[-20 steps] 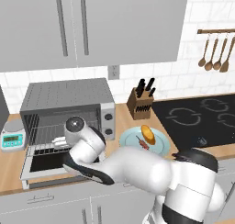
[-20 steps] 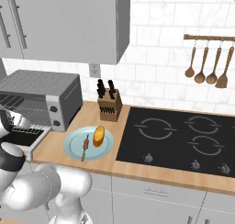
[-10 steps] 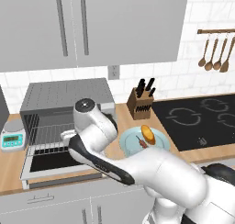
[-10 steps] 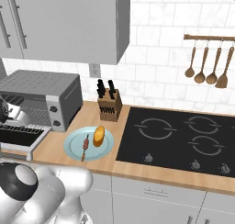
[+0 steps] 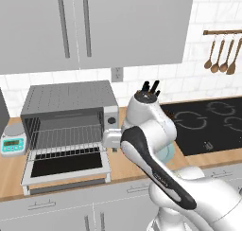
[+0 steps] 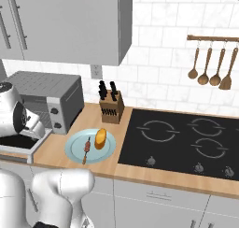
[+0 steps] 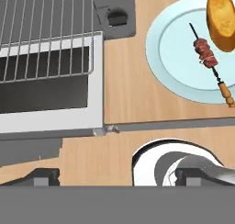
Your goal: Pick up the kebab skewer and baguette bread, and place them inside the toaster oven. Close the toaster oven door and start by setting the timer.
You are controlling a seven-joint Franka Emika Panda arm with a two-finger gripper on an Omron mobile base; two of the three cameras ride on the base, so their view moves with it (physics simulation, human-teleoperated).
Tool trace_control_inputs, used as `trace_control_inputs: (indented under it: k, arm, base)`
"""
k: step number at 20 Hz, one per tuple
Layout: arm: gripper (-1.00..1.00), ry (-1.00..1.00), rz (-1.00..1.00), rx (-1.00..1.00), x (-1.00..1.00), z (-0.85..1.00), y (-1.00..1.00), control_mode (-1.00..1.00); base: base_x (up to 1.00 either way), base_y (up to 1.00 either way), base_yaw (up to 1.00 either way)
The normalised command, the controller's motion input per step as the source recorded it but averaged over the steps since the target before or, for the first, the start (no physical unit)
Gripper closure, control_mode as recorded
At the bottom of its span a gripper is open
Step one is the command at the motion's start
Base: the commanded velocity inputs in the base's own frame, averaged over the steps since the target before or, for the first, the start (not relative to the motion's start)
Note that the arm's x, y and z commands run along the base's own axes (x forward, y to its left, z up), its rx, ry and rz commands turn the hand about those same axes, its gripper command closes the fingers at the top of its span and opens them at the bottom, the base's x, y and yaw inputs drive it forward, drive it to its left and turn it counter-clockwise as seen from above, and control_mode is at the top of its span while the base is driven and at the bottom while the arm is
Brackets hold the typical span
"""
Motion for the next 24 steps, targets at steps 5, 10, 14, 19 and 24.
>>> trace_control_inputs:
  k: [5,10,14,19,24]
  arm:
    - [-1.0,0.24,-0.11,0.06,0.0,0.35,-1.0,-1.0]
    - [-1.0,0.09,-0.11,0.0,0.0,0.16,-0.82,-1.0]
    - [-1.0,-0.05,0.03,-0.04,0.05,0.0,-0.55,-1.0]
    - [-1.0,-0.25,0.1,-0.05,0.29,-0.05,-0.39,-1.0]
    - [-1.0,-0.16,0.0,-0.03,0.57,-0.02,-0.63,-1.0]
  base:
    - [0.0,0.0,0.0]
    - [0.0,0.0,0.0]
    - [0.0,0.0,0.0]
    - [0.0,0.0,0.0]
    - [0.0,0.0,0.0]
